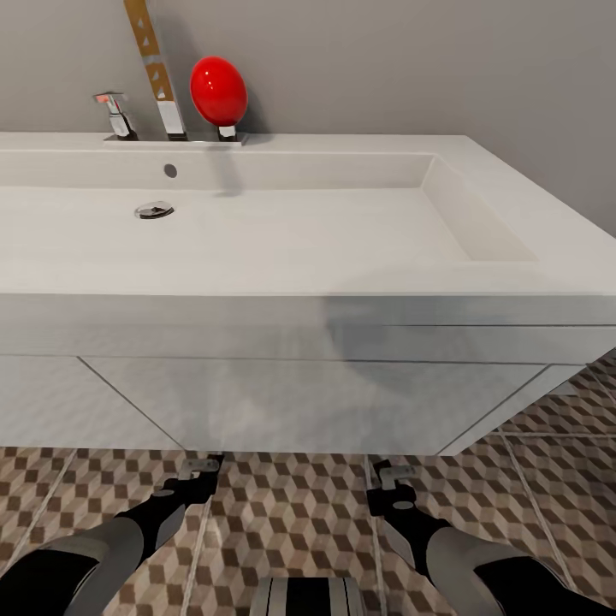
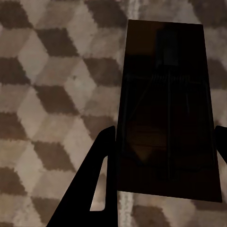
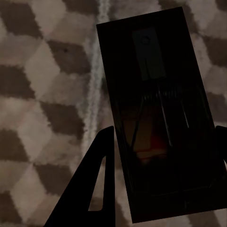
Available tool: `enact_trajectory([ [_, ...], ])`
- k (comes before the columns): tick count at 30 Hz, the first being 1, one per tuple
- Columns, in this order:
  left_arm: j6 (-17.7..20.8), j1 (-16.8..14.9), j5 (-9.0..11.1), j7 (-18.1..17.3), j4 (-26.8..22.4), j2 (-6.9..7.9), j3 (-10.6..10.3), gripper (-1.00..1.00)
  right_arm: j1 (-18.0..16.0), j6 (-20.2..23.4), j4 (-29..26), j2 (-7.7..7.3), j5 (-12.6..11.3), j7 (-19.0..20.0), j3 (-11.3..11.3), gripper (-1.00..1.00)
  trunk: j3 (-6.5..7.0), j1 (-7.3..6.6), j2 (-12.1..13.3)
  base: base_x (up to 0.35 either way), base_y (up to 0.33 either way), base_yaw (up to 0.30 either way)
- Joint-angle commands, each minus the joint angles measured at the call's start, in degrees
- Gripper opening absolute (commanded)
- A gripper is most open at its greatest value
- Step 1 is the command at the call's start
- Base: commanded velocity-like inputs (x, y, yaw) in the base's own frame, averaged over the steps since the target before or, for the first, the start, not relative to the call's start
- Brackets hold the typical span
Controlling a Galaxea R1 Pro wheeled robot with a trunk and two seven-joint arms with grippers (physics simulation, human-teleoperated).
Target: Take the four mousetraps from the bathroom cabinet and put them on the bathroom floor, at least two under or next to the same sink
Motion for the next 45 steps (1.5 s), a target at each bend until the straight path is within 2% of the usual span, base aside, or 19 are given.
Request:
enact_trajectory([
  [1, -0.19, -0.02, 0.45, 0.16, 0.04, 0.00, -0.50, -1.00, -0.06, -0.20, 0.15, 0.02, 0.00, -0.18, 0.37, -1.00, -0.04, -0.01, -0.01, 0.000, 0.000, 0.000],
  [11, -2.04, -0.02, 0.53, 0.21, 0.04, -0.08, -0.48, -1.00, -0.06, -0.24, 0.15, -0.07, -0.04, -0.15, 0.37, -1.00, -0.04, -0.01, -0.01, 0.000, 0.000, 0.000],
  [29, -2.54, -0.03, 0.53, 0.23, 0.04, -0.01, -0.41, -1.00, -0.06, -0.09, 0.15, -0.05, -0.07, 0.87, 0.38, -1.00, -0.04, -0.01, -0.01, 0.000, 0.000, 0.000],
  [35, -4.62, -0.02, 0.71, 0.23, 0.11, 0.00, -0.41, -1.00, -0.06, -0.09, 0.15, -0.08, -0.17, 1.52, 0.37, -1.00, -0.04, -0.01, -0.01, 0.000, 0.000, 0.000],
  [45, -5.19, -0.02, 0.86, 0.23, 0.13, 0.12, -0.41, -1.00, -0.06, -0.12, 0.15, -0.09, -0.18, 1.60, 0.37, -1.00, -0.04, -0.01, -0.01, 0.025, 0.000, 0.000],
])
